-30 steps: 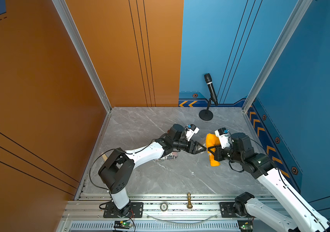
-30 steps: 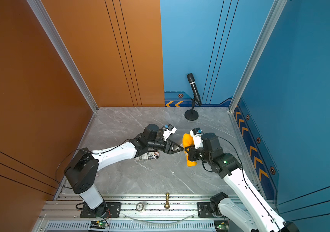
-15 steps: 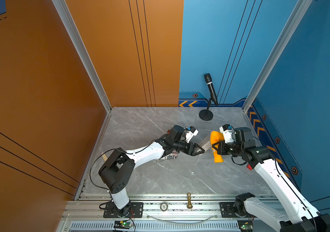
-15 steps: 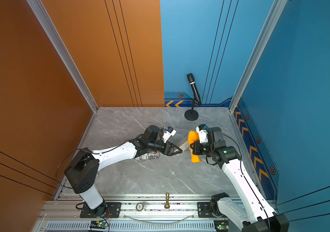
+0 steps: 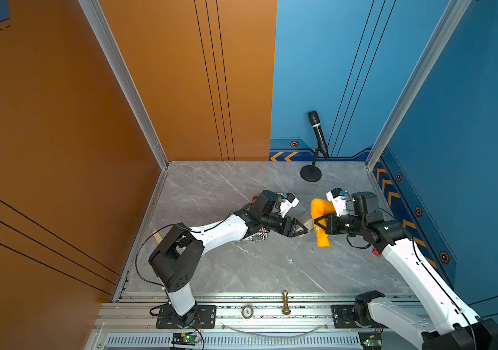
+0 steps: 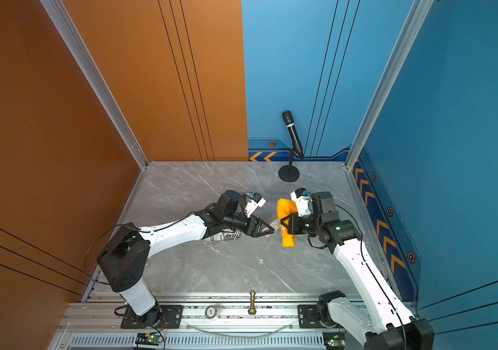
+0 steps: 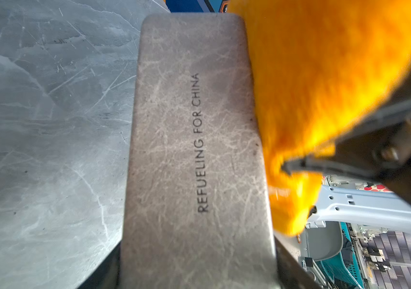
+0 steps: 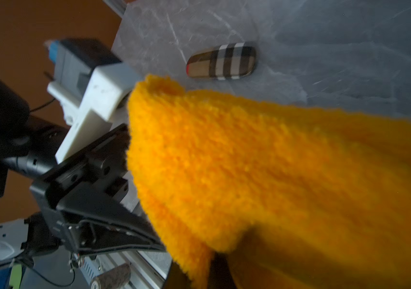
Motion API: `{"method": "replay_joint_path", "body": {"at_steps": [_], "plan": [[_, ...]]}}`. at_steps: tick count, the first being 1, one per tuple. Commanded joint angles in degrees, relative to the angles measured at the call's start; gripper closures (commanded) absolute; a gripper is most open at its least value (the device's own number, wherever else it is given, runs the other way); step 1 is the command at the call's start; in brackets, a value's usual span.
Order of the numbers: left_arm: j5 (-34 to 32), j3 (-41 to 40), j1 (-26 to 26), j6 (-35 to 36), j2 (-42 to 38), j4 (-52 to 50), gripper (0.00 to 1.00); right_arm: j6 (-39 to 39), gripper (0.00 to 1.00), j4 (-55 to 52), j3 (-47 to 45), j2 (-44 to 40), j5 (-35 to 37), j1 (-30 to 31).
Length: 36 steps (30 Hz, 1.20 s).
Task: Wipe the eyeglass case
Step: Wipe the dirt from the eyeglass case.
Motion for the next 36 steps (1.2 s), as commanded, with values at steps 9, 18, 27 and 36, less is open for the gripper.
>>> {"method": "replay_joint_path", "body": {"at_steps": [9, 18, 27, 36], "plan": [[7.4, 0.5, -2.7, 2.0, -2.8, 7.0, 0.82, 1.8, 1.0, 6.8, -2.3, -1.2, 3.2, 13.4], [8.3, -0.1, -2.6, -0.3, -3.4, 9.9, 0.83, 3.2, 1.0, 10.4, -8.6, -3.0, 0.1, 2.4], [6.7, -3.2, -2.8, 0.4, -7.5, 7.5, 0.83, 3.6, 1.0, 11.3, -5.9, -3.7, -0.6, -9.3], [-4.7, 2.8, -4.3, 19.8, -8.8, -16.8, 0.84, 5.8, 1.0, 1.2, 5.8, -1.0, -5.3, -9.5]]}}
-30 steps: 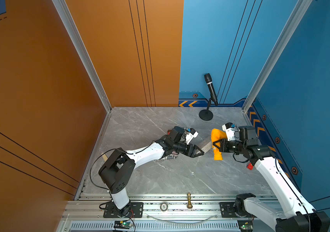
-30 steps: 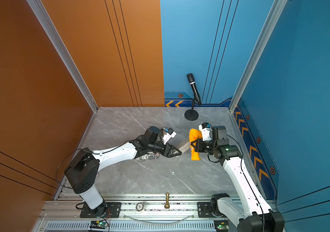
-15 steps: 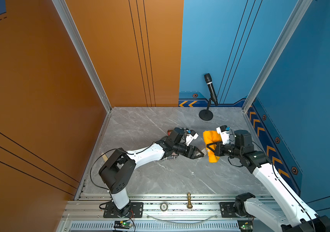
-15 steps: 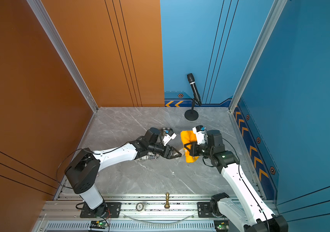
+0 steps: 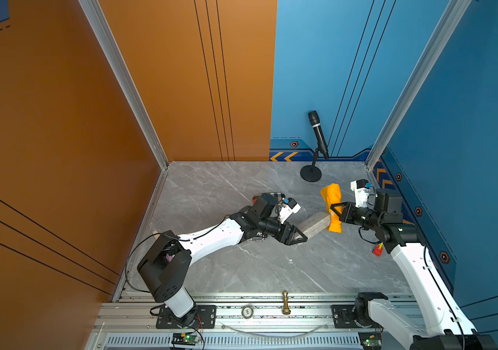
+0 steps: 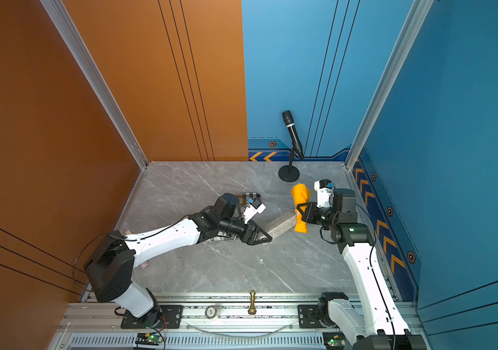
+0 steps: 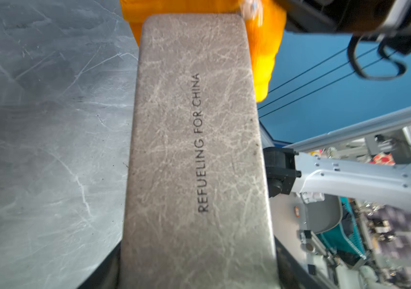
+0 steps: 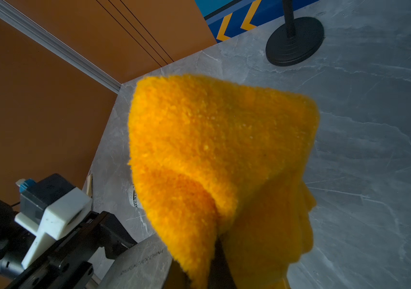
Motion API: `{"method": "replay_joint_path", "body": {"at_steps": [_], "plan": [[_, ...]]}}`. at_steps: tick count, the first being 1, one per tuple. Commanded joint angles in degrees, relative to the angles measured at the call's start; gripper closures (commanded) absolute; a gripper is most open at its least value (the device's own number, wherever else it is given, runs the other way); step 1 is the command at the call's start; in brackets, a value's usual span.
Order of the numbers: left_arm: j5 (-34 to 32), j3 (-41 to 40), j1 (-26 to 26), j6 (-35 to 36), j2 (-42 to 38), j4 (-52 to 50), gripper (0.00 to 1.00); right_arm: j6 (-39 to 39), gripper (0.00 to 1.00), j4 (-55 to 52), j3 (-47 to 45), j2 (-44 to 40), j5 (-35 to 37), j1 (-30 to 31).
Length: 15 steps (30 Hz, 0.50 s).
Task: Wipe the eyeglass case
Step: Wipe the dirt from the eyeglass case.
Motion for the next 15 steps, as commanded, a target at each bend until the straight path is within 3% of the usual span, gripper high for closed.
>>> {"method": "replay_joint_path", "body": {"at_steps": [1, 7, 10, 12, 15], "plan": [[-6.7, 3.9, -2.2, 14.0, -2.8, -10.8, 0.84, 1.6, 1.0, -5.9, 5.5, 1.6, -3.0, -0.2], [-28.5, 1.5, -7.1, 29.4, -6.0, -13.6, 0.84, 0.6, 1.0, -15.5, 15.1, 7.2, -3.4, 1.9], [-44.9, 0.7, -12.0, 40.0, -6.5, -13.7, 0.85, -3.5, 1.0, -22.3, 20.8, 10.9, 0.8, 6.4], [-55.5, -1.7, -15.3, 47.0, -7.0, -9.4, 0.86, -6.0, 1.0, -26.6, 24.8, 13.8, 6.1, 11.0], [-65.1, -6.1, -18.2, 56.6, -7.8, 0.5, 0.87, -5.8, 1.0, -27.5, 27.7, 17.6, 6.5, 15.0]]}}
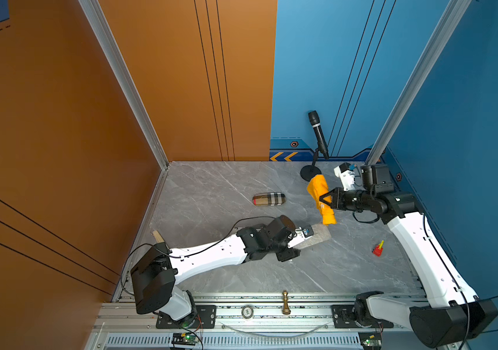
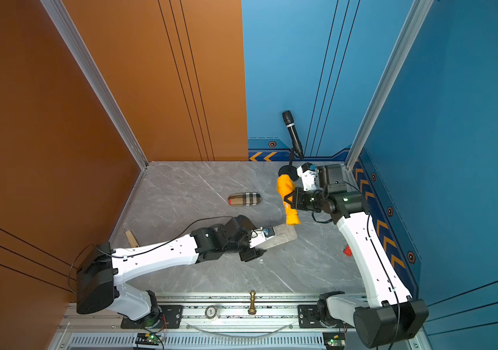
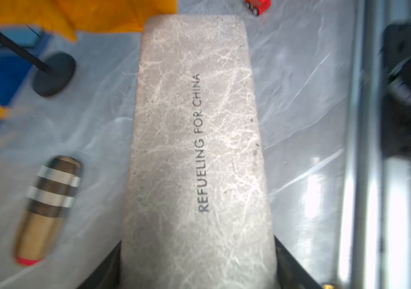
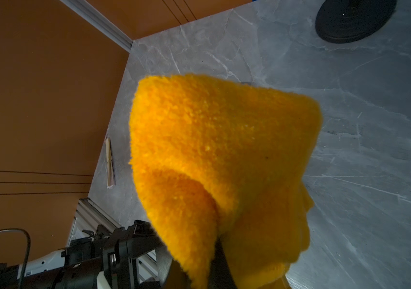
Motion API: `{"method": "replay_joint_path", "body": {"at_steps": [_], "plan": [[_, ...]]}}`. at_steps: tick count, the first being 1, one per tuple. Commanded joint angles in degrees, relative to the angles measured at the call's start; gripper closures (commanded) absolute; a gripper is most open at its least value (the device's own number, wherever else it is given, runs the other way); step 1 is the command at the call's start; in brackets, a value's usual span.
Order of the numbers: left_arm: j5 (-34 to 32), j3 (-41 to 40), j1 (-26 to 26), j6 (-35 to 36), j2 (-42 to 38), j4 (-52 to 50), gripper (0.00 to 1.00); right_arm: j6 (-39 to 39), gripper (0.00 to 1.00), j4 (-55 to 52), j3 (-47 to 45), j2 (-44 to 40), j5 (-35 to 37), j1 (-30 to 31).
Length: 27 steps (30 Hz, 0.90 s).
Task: Wipe the eyeglass case
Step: Wipe the dirt from the eyeglass case.
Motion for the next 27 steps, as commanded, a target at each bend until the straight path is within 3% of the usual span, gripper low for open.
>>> {"method": "replay_joint_path", "body": {"at_steps": [1, 5, 9, 13, 16, 20, 27], "plan": [[-19.8, -4.3, -2.5, 16.8, -2.1, 11.6, 0.87, -2.0, 1.0, -6.0, 3.4, 3.4, 2.9, 4.4], [-26.5, -6.7, -4.1, 23.5, -1.9, 19.7, 0.87, -0.1, 1.0, -4.9, 4.0, 8.0, 1.5, 10.3], [-28.3, -7.5, -4.1, 24.3, -2.0, 22.8, 0.87, 1.7, 1.0, -2.3, -1.3, 8.4, 1.7, 13.0], [-27.1, -9.2, -3.8, 22.6, -3.3, 24.9, 0.87, -1.2, 1.0, -4.9, -7.5, 6.8, 5.0, 11.4], [-27.6, -9.5, -3.9, 22.5, -3.6, 24.8, 0.87, -4.2, 1.0, -9.7, -8.6, 5.1, 7.7, 7.0], [-28.0, -10.2, -4.3, 23.1, -4.3, 25.9, 0.87, -4.3, 1.0, -9.1, -9.4, 3.7, 11.3, 6.6], [-30.5, -11.9, -5.1, 26.8, -2.7, 32.4, 0.88, -3.1, 1.0, -7.0, -3.0, 13.0, 10.3, 18.5]]}}
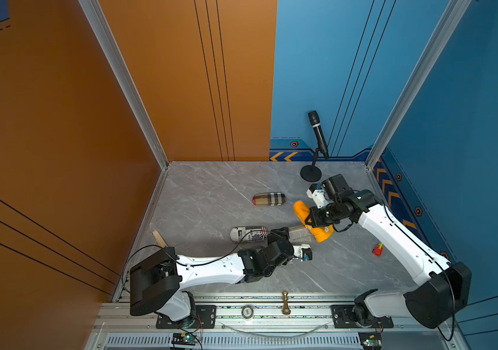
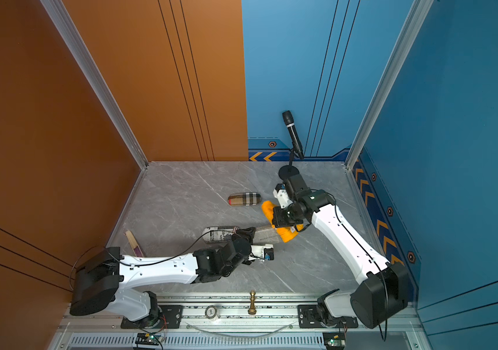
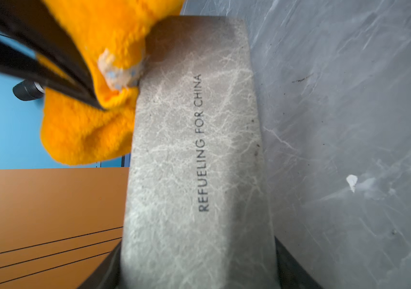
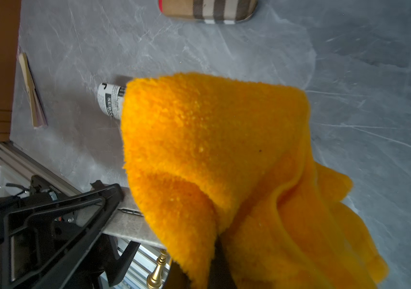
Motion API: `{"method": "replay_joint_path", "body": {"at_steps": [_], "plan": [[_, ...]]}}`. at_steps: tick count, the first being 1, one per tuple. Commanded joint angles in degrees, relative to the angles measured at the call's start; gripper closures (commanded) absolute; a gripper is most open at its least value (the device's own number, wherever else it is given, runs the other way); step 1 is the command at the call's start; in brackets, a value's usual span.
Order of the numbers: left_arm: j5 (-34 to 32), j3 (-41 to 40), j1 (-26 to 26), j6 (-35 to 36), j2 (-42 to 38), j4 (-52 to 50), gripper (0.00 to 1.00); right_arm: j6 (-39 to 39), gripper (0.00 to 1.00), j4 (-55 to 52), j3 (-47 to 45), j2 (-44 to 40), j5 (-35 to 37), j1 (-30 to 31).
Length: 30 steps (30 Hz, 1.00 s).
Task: Wipe the eyeglass case
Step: Wipe the dirt from the eyeglass case.
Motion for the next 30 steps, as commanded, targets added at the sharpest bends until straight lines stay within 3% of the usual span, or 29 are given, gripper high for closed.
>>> {"method": "replay_joint_path", "body": {"at_steps": [1, 4, 8, 11, 14, 23, 26, 30], "plan": [[-5.4, 1.0, 0.0, 0.3, -1.3, 12.2, 0.88, -0.4, 1.0, -2.9, 2.5, 5.2, -2.8, 4.4], [-5.9, 0.6, 0.1, 0.6, -1.3, 13.5, 0.88, -0.7, 1.0, -3.1, 2.1, 6.0, -3.1, 4.6], [-6.6, 0.3, 0.1, 1.0, -1.9, 13.8, 0.88, -2.2, 1.0, -4.8, -2.7, 2.9, -1.6, -0.4], [-6.8, 0.7, -0.1, 0.9, -2.0, 13.8, 0.88, -4.5, 1.0, -8.1, -4.5, 0.5, 4.3, -2.1], [-7.6, 1.4, -0.4, 2.0, -1.2, 13.8, 0.88, -4.8, 1.0, -8.2, -5.1, -0.4, 3.1, -2.8], [-11.5, -0.6, -0.6, 4.3, 0.6, 19.1, 0.88, -5.3, 1.0, -9.5, 3.3, 7.9, -1.8, 4.7], [-10.9, -1.3, 0.2, 3.3, 0.0, 19.2, 0.88, -6.6, 1.0, -9.6, -0.9, 7.1, 2.8, 1.6], [-10.5, -1.3, 0.3, 3.7, 0.2, 19.7, 0.88, -7.6, 1.0, -11.4, -4.0, 3.1, 3.0, -3.7]]}}
